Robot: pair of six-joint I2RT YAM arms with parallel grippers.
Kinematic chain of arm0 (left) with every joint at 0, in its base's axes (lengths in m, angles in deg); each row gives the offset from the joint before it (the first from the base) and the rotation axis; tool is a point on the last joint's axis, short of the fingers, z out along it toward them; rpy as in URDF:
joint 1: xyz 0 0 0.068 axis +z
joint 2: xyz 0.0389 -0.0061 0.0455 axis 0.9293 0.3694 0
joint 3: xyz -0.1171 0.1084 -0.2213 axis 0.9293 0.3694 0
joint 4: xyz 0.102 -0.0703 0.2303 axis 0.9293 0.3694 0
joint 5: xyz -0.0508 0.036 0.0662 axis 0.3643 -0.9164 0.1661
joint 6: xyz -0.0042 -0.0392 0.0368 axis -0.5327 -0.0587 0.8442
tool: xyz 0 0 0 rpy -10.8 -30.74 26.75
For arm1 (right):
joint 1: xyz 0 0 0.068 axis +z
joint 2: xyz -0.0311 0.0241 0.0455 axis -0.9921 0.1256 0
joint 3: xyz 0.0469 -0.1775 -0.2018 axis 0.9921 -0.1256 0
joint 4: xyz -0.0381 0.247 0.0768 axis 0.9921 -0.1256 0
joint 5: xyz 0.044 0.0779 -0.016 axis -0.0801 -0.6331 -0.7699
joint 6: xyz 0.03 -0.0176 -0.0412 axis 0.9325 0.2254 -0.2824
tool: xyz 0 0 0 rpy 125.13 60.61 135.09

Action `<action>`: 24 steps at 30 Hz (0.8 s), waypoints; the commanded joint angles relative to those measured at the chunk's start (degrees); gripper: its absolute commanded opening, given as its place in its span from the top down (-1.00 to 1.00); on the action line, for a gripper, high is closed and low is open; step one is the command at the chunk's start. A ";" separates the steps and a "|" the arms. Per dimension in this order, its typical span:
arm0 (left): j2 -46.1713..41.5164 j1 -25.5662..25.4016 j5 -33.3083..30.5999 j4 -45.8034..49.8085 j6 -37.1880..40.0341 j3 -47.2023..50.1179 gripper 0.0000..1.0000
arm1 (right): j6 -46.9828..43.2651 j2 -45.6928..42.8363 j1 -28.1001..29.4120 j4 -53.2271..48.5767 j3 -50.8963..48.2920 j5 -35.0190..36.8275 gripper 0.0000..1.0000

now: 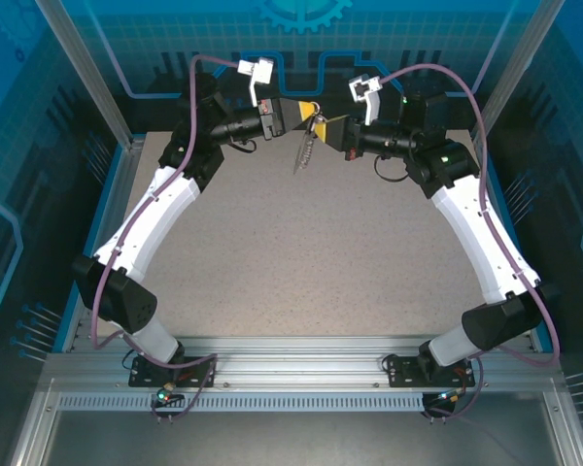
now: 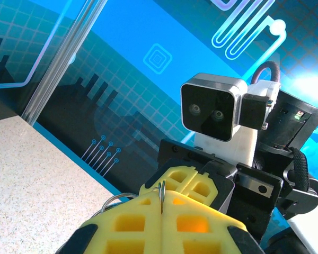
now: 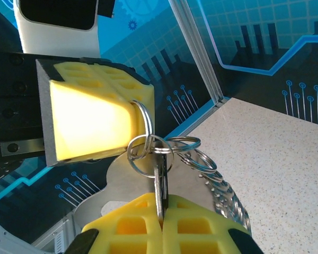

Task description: Put the keys on the keyring

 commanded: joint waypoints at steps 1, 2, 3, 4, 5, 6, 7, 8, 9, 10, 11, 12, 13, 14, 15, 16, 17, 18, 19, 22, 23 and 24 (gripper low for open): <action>-0.85 -0.38 -1.44 -4.35 -1.78 -1.35 1.00 | -1.11 1.21 0.58 -2.60 1.15 -3.00 1.00; -0.79 -0.33 -1.56 -4.60 -1.88 -1.31 1.00 | -1.11 1.31 0.58 -2.77 1.21 -3.14 1.00; -0.76 -0.39 -1.69 -4.80 -1.97 -1.21 1.00 | -1.19 1.49 0.66 -2.86 1.21 -3.53 1.00; -0.80 -0.34 -1.88 -4.95 -2.02 -1.11 1.00 | -1.28 1.63 0.75 -2.96 1.30 -3.72 1.00; -0.78 -0.34 -1.98 -5.24 -2.12 -1.02 1.00 | -1.28 1.82 0.83 -2.97 1.30 -4.01 1.00; -0.81 -0.33 -2.06 -5.47 -2.27 -1.00 1.00 | -1.20 1.99 1.00 -2.82 1.38 -4.47 1.00; -0.69 -0.38 -2.06 -5.63 -2.43 -1.03 1.00 | -1.27 2.24 1.17 -3.11 1.66 -4.72 1.00; -0.59 -0.37 -2.07 -5.86 -2.56 -0.98 1.00 | -1.44 2.53 1.43 -3.30 2.07 -4.95 1.00; -0.52 -0.38 -2.18 -5.96 -2.62 -0.92 1.00 | -1.54 2.84 1.76 -3.41 2.41 -5.26 1.00; -0.50 -0.39 -2.15 -6.04 -2.74 -0.91 1.00 | -1.55 3.05 2.03 -3.41 2.82 -5.46 1.00; -0.50 -0.39 -2.15 -6.26 -2.81 -0.85 1.00 | -1.55 3.39 2.35 -3.41 3.34 -5.85 1.00; -0.43 -0.39 -2.25 -6.39 -2.85 -0.70 1.00 | -1.55 3.71 2.64 -3.50 3.85 -6.08 1.00; -0.41 -0.45 -2.24 -6.49 -2.85 -0.73 1.00 | -1.52 4.00 2.89 -3.50 4.32 -6.32 1.00; -0.43 -0.47 -2.30 -6.47 -2.85 -0.63 1.00 | -1.39 4.27 3.16 -3.42 4.88 -6.52 1.00; -0.32 -0.46 -2.30 -6.50 -2.85 -0.63 1.00 | -1.28 4.53 3.39 -3.28 5.44 -6.93 1.00; -0.32 -0.52 -2.30 -6.58 -2.85 -0.60 1.00 | -1.12 4.84 3.65 -3.21 5.93 -7.27 1.00; -0.32 -0.56 -2.35 -6.63 -2.84 -0.43 1.00 | -1.15 5.19 3.88 -3.30 6.55 -7.65 1.00; -0.31 -0.56 -2.42 -6.66 -2.86 -0.39 1.00 | -1.11 5.50 4.17 -3.45 7.23 -8.09 1.00; -0.32 -0.56 -2.42 -6.66 -2.85 -0.32 1.00 | -1.18 5.74 4.33 -3.62 7.64 -8.42 1.00; -0.33 -0.59 -2.50 -6.90 -2.85 -0.22 1.00 | -2.09 6.21 4.43 -4.73 8.32 -8.80 1.00; -0.32 -0.61 -2.57 -6.94 -2.85 -0.22 1.00 | -2.45 6.29 4.45 -5.30 8.42 -8.78 1.00; -0.32 -0.60 -2.56 -7.02 -2.85 -0.19 1.00 | -2.73 6.32 4.34 -5.78 8.38 -8.81 1.00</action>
